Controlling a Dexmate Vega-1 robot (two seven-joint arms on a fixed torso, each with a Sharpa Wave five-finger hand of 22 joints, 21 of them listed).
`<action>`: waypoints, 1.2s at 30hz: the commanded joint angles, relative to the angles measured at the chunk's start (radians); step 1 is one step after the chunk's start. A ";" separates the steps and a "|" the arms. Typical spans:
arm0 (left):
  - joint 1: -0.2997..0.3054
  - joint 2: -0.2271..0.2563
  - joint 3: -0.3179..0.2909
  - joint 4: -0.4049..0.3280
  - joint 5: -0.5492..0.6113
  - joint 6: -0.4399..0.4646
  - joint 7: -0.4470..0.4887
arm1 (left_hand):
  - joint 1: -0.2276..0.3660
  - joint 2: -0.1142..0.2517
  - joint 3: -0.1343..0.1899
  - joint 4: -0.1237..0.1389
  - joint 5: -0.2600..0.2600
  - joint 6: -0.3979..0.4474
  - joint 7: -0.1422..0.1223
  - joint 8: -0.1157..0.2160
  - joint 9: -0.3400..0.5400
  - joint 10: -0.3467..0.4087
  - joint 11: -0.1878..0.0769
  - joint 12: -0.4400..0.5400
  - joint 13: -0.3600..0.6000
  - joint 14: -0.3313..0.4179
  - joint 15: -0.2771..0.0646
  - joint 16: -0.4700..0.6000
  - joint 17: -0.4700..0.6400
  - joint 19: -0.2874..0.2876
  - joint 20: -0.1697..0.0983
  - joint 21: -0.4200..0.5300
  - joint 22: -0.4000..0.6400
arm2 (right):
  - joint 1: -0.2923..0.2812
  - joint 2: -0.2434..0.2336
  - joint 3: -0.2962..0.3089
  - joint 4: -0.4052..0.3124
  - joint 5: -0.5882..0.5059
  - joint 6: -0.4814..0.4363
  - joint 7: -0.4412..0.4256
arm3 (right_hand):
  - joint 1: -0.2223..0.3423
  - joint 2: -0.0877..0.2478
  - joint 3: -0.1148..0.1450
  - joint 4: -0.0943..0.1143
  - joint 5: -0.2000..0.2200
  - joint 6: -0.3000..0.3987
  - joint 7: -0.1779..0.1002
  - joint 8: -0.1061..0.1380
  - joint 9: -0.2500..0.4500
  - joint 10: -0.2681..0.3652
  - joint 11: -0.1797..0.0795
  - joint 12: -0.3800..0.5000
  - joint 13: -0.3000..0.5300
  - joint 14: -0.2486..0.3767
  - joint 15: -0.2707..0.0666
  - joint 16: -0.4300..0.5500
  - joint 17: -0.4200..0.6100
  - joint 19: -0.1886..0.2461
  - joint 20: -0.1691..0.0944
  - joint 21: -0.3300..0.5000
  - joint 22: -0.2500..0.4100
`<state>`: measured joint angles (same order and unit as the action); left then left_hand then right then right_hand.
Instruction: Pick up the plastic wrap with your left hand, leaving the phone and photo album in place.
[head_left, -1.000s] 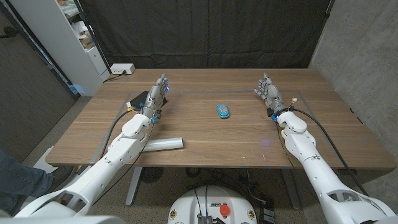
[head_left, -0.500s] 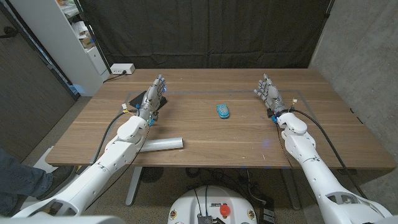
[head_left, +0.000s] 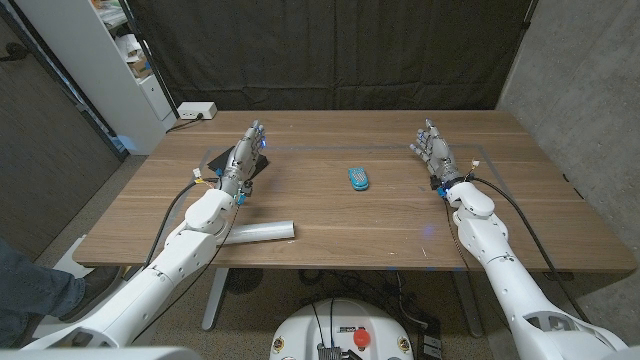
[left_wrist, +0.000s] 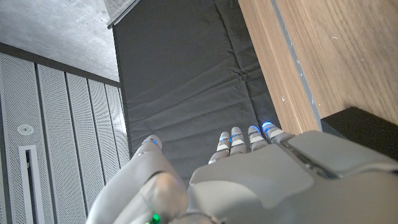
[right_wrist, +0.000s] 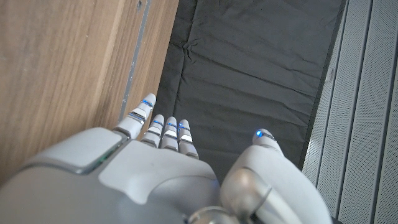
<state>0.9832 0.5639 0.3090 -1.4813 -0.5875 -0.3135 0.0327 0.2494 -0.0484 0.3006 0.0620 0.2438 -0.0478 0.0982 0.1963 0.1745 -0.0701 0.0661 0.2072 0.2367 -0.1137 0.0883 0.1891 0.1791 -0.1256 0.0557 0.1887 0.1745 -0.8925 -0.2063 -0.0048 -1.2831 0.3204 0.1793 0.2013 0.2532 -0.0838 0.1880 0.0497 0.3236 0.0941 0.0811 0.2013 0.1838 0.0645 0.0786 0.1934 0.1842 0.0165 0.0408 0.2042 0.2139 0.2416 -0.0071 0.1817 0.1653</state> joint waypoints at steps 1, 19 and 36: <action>0.035 0.012 -0.015 -0.028 0.004 -0.034 -0.002 | 0.010 0.007 0.003 -0.006 -0.002 0.008 0.001 0.003 0.005 0.006 0.004 0.007 0.001 0.005 -0.005 0.005 0.001 -0.006 0.005 0.005 0.003 | 0.001 0.004 0.008 0.003 0.001 0.001 -0.001 | 0.005 0.006 -0.001 0.000 0.009 0.012 0.000 0.005 0.004 0.008 0.003 0.010 0.001 0.005 -0.005 0.008 0.000 -0.001 -0.001 0.007 0.006; 0.092 0.048 -0.036 -0.072 0.039 -0.056 0.026 | 0.015 0.013 0.004 -0.011 -0.007 0.015 -0.003 0.002 0.005 0.012 0.003 0.008 -0.007 0.014 -0.006 0.006 0.001 -0.007 0.006 0.006 0.003 | 0.010 0.015 0.007 0.019 0.002 0.017 0.002 | 0.007 0.008 -0.003 -0.002 0.012 0.024 -0.001 0.008 0.004 0.010 0.001 0.008 0.001 0.006 -0.004 0.007 -0.002 -0.004 0.000 0.007 0.006; 0.100 0.057 -0.040 -0.061 0.048 -0.091 0.002 | 0.020 0.017 0.006 -0.015 -0.011 0.019 -0.004 0.001 0.005 0.015 0.001 0.008 -0.013 0.016 -0.007 0.004 0.001 -0.006 0.007 0.006 0.004 | 0.035 0.023 0.001 0.055 -0.008 0.023 -0.008 | 0.007 0.010 -0.005 -0.003 0.014 0.026 -0.003 0.006 0.005 0.014 0.000 0.007 0.002 0.010 -0.005 0.007 -0.003 -0.004 0.001 0.007 0.006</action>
<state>1.0730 0.6110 0.2707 -1.5420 -0.5618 -0.3830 0.0387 0.2626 -0.0352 0.3032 0.0509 0.2362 -0.0374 0.0946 0.1963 0.1745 -0.0594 0.0661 0.2119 0.2228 -0.1051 0.0797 0.1890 0.1789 -0.1294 0.0593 0.1887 0.1743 -0.8743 -0.1894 0.0018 -1.2511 0.3207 0.1940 0.1978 0.2586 -0.0785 0.1880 0.0497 0.3331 0.1091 0.0768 0.2013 0.1837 0.0717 0.0752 0.1934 0.1839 0.0216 0.0356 0.2041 0.2092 0.2418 -0.0071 0.1817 0.1652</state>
